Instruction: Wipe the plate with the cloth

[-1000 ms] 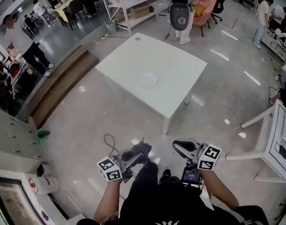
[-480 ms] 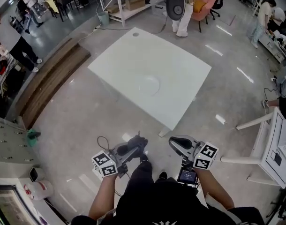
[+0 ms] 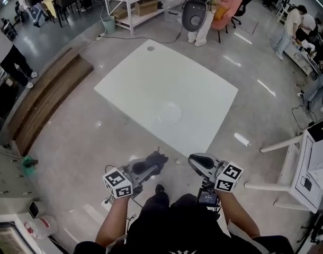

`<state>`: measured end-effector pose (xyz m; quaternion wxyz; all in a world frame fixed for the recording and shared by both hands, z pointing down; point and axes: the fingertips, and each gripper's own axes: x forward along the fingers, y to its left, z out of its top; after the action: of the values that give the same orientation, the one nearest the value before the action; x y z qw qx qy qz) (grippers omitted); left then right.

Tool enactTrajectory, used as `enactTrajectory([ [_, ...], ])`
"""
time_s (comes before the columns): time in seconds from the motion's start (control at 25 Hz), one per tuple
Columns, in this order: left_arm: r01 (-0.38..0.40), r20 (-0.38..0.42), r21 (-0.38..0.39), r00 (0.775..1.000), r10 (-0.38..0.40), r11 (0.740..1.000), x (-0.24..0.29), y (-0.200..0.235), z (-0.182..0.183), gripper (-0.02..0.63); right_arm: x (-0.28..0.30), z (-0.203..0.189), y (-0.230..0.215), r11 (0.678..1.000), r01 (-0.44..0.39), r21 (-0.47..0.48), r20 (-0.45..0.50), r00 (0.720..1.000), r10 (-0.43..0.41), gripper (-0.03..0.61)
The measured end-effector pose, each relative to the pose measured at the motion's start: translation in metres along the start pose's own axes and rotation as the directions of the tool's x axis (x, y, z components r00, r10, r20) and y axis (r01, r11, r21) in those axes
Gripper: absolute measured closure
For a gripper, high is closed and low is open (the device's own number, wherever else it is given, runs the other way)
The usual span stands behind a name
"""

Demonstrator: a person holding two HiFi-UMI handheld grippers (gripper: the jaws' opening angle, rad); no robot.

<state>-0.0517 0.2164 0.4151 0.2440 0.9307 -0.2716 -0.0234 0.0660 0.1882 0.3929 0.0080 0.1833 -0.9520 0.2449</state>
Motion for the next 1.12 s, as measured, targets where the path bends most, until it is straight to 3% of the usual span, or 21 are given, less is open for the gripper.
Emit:
enactTrajectory([
  [0.4,0.001,-0.018,-0.004,1.000,-0.001,1.000,0.025,0.057,0.022,0.563,0.025,0.014,-0.055,0.999,0.039,0.029,0.006,0.999,-0.039,0.564],
  [0.56,-0.013,-0.041,-0.016,0.999,0.012,1.000,0.040,0.081,0.028,0.563,0.038,0.019,-0.085,0.997,0.020,0.069,0.003,1.000,-0.020,0.500],
  [0.76,-0.032,-0.087,-0.033,0.996,0.029,0.999,0.069,0.121,0.034,0.563,0.053,0.024,-0.141,0.996,0.030,0.087,-0.059,0.998,-0.025,0.500],
  [1.12,-0.088,-0.164,-0.058,0.983,0.078,0.994,0.120,0.180,0.045,0.563,0.074,0.011,-0.248,0.964,0.095,0.247,-0.188,0.981,-0.049,0.500],
])
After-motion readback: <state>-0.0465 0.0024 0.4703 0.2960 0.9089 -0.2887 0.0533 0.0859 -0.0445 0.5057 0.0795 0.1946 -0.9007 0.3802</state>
